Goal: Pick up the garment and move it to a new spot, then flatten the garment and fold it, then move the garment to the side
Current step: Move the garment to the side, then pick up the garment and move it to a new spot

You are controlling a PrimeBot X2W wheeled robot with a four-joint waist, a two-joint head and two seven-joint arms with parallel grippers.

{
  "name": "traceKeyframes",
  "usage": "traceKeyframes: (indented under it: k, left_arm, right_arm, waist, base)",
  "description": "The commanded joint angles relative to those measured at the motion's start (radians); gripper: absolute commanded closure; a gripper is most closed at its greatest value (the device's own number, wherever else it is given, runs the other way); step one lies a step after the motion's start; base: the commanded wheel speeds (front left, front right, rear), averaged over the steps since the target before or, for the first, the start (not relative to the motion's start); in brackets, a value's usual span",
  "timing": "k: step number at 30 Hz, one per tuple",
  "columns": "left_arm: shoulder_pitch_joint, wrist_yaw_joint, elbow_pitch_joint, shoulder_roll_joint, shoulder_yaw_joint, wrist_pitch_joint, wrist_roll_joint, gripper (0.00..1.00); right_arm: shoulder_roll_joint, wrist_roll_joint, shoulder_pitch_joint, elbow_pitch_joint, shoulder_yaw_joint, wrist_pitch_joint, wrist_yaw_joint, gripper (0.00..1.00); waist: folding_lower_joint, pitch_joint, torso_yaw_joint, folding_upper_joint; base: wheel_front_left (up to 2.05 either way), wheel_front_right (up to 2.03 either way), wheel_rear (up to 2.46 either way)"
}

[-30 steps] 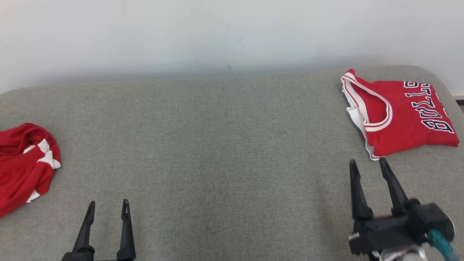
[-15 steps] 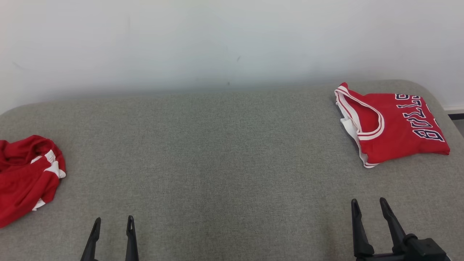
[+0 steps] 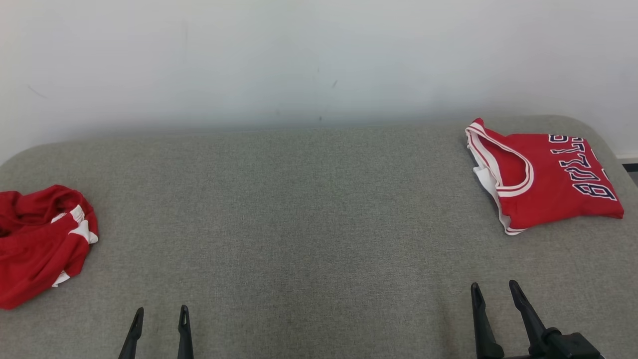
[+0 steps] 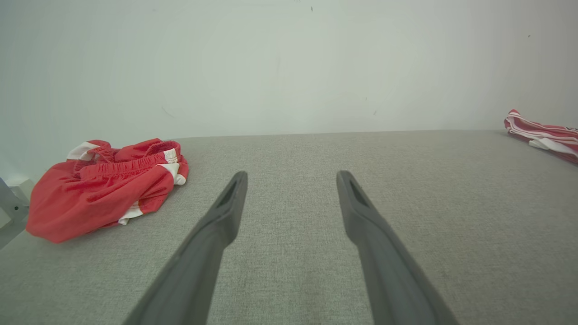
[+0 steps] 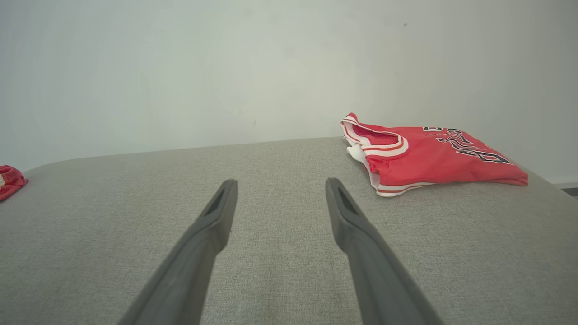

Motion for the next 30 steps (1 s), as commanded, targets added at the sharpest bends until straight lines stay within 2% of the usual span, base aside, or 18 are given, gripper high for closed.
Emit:
traceKeyframes:
  k: [1,22,30]
  left_arm:
    - [0.002,0.0,0.002,0.0,0.001,-0.002,0.001,0.0]
    - [-0.008,-0.01,0.008,0.0,0.021,-0.002,0.001,0.0]
    - [-0.007,-0.006,0.017,0.0,0.033,-0.002,0.002,0.0]
  right_arm:
    - [0.001,-0.001,0.005,0.001,0.004,-0.001,-0.002,0.0]
    - [0.002,0.001,0.009,0.008,0.002,-0.001,-0.002,0.0]
    - [0.002,0.012,0.019,0.01,0.002,-0.001,-0.002,0.0]
  waist:
    - [0.0,0.002,0.002,0.0]
    - [0.0,0.004,0.005,0.0]
    - [0.0,0.003,0.044,0.0]
  base:
    - [0.0,0.0,0.0]
    - [0.0,0.0,0.0]
    - [0.0,0.0,0.0]
